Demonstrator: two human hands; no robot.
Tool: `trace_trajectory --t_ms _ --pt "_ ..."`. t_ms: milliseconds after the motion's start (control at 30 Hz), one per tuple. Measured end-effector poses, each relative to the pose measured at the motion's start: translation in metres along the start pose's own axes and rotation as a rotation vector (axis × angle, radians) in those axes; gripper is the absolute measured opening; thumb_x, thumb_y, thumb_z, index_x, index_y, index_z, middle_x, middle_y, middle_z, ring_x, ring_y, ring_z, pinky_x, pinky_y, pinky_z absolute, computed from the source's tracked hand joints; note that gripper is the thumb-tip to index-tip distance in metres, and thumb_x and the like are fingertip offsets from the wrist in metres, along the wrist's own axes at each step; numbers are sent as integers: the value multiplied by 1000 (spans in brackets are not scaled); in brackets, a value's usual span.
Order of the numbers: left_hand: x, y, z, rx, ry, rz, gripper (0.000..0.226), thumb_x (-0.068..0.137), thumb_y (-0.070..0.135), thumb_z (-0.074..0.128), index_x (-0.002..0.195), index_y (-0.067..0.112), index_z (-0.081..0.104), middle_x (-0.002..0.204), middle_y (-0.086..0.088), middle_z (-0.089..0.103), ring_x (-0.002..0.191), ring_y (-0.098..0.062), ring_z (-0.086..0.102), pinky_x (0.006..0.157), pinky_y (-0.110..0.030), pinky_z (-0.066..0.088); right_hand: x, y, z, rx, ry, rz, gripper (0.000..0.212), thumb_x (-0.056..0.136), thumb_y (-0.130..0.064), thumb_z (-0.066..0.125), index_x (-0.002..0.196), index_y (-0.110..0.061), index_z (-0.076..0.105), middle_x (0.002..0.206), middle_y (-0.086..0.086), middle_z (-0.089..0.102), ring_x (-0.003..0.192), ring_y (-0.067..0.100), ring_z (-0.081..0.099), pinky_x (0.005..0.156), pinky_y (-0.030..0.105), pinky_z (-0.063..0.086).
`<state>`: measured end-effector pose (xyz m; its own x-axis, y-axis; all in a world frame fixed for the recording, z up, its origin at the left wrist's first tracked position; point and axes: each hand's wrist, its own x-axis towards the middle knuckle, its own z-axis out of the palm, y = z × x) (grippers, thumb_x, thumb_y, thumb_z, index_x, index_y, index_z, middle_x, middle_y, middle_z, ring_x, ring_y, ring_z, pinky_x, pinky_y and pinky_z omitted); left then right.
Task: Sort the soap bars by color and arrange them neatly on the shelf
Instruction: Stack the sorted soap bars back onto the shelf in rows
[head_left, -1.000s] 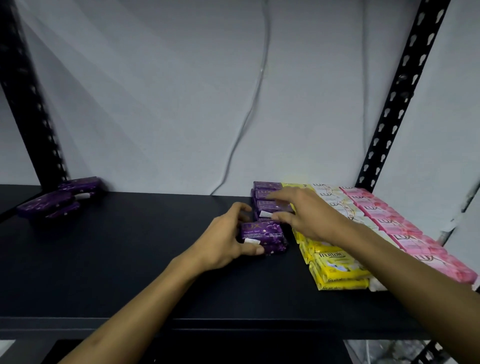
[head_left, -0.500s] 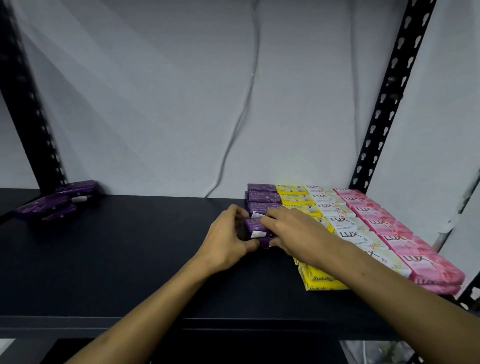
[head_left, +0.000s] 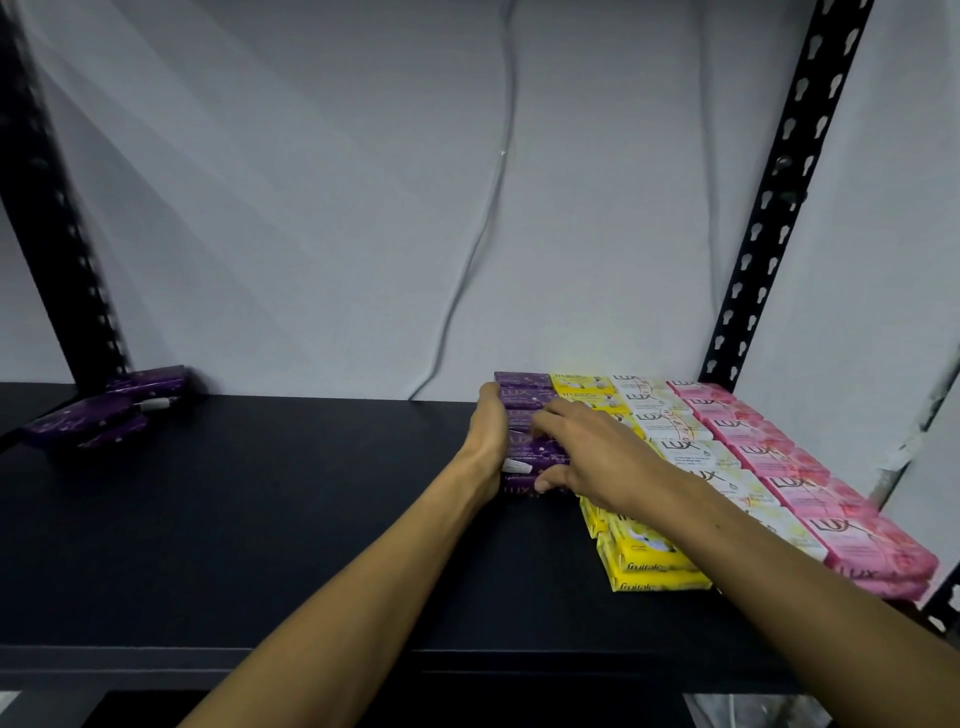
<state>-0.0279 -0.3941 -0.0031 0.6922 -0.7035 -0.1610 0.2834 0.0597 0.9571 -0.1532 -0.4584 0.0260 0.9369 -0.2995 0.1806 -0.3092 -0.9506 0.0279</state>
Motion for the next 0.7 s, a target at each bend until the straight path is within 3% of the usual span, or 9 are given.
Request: trace_trajectory --t_ms 100,233,300,400,500,567,633,700 --pt "6 -4 2 31 -26 1 55 100 42 25 98 13 71 83 -11 73 63 -25 69 55 -29 53 -1 3 1 151 -29 48 70 82 -37 78 141 -24 43 138 -4 49 126 19 46 97 34 43" --pt "8 -3 0 77 -77 -7 55 102 40 24 102 12 71 88 -11 73 66 -23 69 54 -26 52 5 4 -1 174 -170 44 83 90 -36 70 157 -19 22 161 0 27 147 23 27 116 36 28" --pt "9 -3 -2 93 -104 -13 54 101 38 24 101 12 72 87 -9 74 68 -21 69 55 -25 52 8 2 -1 147 -207 36 84 94 -35 65 158 -15 14 165 1 13 152 21 13 120 35 19" --pt "6 1 -7 110 -124 -16 54 100 38 25 104 11 72 93 -11 74 74 -24 70 62 -28 55 8 1 -1 134 -229 32 85 95 -36 64 158 -13 12 166 3 9 152 20 9 121 35 16" --pt "-3 8 -18 136 -186 -6 50 101 38 24 107 16 69 111 -7 71 88 -20 68 79 -30 53 9 -2 -4 138 -224 40 83 90 -45 67 154 -12 26 161 4 26 147 24 27 118 36 27" --pt "-11 15 -36 207 -147 30 41 105 42 24 129 28 54 132 9 53 113 -12 58 96 -26 38 14 -8 -5 152 -174 45 76 87 -51 69 147 -16 38 153 2 40 138 23 39 111 37 36" --pt "-13 22 -66 325 -65 79 53 104 47 31 150 23 39 151 7 41 135 -13 43 107 -28 28 24 -19 -3 173 -103 21 68 84 -56 68 139 -21 46 142 0 52 130 24 49 103 39 43" --pt "-16 30 -105 494 2 186 47 104 40 41 144 17 49 148 2 48 126 -12 48 103 -28 34 39 -38 -1 182 -56 -34 65 85 -60 65 136 -24 50 136 -2 58 126 24 53 101 41 45"
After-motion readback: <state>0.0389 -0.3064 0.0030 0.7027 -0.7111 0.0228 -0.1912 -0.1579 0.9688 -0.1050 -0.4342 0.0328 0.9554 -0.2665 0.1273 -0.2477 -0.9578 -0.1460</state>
